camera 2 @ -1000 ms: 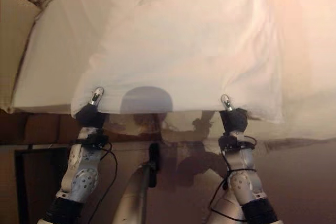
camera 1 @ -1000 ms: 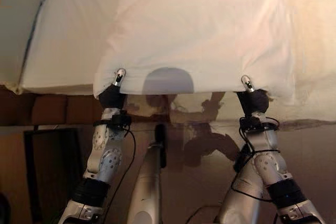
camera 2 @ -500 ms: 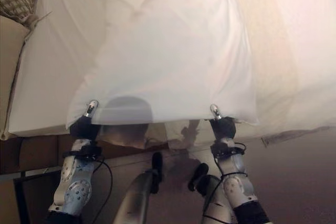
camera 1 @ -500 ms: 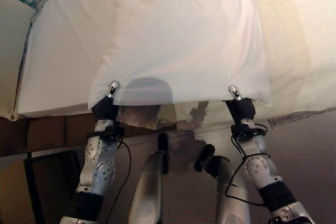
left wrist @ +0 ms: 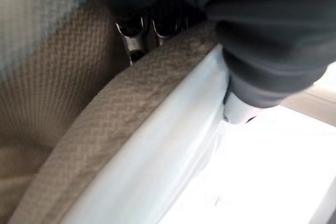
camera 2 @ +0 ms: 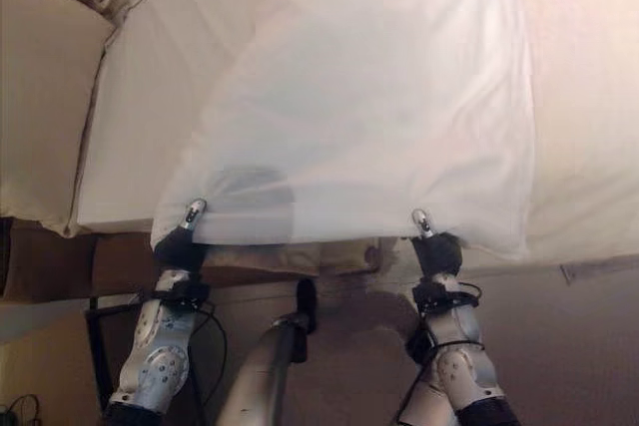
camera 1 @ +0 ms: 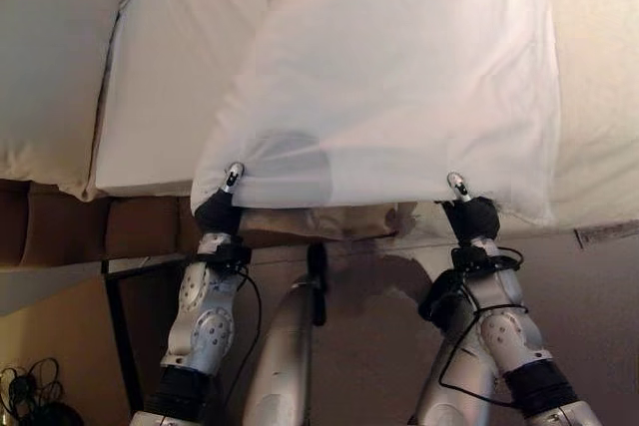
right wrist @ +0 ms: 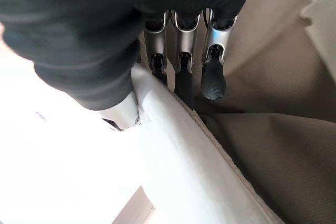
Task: Make the bed
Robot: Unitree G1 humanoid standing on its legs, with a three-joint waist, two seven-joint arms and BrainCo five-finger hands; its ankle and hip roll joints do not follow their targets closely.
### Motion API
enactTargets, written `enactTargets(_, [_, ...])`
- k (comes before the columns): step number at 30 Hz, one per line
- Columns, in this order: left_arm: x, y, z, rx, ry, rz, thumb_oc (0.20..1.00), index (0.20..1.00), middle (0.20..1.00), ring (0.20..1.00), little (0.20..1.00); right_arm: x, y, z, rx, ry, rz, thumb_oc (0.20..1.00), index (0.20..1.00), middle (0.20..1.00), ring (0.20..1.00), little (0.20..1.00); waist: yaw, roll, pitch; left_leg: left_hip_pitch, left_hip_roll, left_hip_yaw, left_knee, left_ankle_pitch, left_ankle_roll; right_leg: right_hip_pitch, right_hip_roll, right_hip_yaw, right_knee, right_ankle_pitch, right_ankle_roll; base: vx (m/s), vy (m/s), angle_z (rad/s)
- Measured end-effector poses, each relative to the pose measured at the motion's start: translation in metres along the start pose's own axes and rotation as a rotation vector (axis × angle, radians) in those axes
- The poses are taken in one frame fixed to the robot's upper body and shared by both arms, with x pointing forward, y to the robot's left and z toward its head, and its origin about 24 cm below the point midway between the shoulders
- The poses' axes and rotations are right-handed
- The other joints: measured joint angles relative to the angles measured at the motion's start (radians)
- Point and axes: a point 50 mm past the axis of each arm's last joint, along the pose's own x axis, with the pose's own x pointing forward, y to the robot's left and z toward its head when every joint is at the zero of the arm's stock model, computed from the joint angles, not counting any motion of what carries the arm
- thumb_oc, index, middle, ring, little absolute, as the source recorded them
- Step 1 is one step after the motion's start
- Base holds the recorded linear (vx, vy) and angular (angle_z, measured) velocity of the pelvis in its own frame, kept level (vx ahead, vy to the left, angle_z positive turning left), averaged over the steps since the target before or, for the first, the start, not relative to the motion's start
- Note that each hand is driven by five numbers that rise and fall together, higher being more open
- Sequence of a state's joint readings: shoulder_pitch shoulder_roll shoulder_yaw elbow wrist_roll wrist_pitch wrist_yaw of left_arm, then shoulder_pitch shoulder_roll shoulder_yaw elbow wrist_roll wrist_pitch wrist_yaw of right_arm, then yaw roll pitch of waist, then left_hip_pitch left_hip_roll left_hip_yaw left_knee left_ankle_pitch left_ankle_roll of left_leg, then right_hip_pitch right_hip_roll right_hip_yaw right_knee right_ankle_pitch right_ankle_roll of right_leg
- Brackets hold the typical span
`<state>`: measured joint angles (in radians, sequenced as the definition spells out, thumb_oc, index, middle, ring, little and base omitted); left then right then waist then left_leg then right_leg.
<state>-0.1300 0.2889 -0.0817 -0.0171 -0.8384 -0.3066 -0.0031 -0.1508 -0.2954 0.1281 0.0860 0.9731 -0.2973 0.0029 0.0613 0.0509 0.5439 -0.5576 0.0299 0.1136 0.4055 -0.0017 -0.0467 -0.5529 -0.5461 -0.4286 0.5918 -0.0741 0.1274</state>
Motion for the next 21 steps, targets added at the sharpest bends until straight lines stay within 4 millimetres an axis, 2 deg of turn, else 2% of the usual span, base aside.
enactTargets(6, [-0.009,0.008,-0.004,0.017,0.032,0.024,0.200,0.200,0.200,0.200,0.200,0.004,-0.009,-0.013,-0.043,0.070,-0.026,0.200,0.200,0.200,0.200,0.200,0.008,-0.003,0.000,0.000,0.031,0.031,0.008,-0.016,-0.006,-0.017,0.027,0.011,-0.014,0.007,-0.012,-0.03,-0.023,-0.20])
enactTargets(13, [-0.022,0.033,-0.036,0.061,0.179,0.120,0.200,0.200,0.200,0.200,0.200,-0.002,-0.030,-0.032,-0.141,0.187,-0.089,0.200,0.200,0.200,0.200,0.200,0.002,-0.008,-0.003,-0.027,0.085,0.023,0.032,-0.018,-0.026,-0.068,0.064,0.014,0.057,-0.047,-0.060,-0.01,-0.083,-0.08])
enactTargets(17, [-0.025,0.040,-0.049,0.105,0.244,0.140,0.200,0.200,0.200,0.200,0.200,0.000,-0.039,-0.038,-0.164,0.225,-0.124,0.200,0.200,0.200,0.200,0.200,-0.008,-0.008,-0.003,-0.067,0.103,0.015,0.038,-0.011,-0.038,-0.116,0.076,0.016,0.094,-0.068,-0.080,-0.02,-0.061,-0.02])
enactTargets(21, [-0.026,0.039,-0.054,0.117,0.261,0.141,0.200,0.200,0.200,0.200,0.200,0.003,-0.042,-0.039,-0.165,0.226,-0.140,0.200,0.200,0.200,0.200,0.200,-0.020,-0.008,-0.002,-0.098,0.118,-0.002,0.035,0.000,-0.054,-0.148,0.091,0.008,0.114,-0.082,-0.094,0.01,-0.089,0.03])
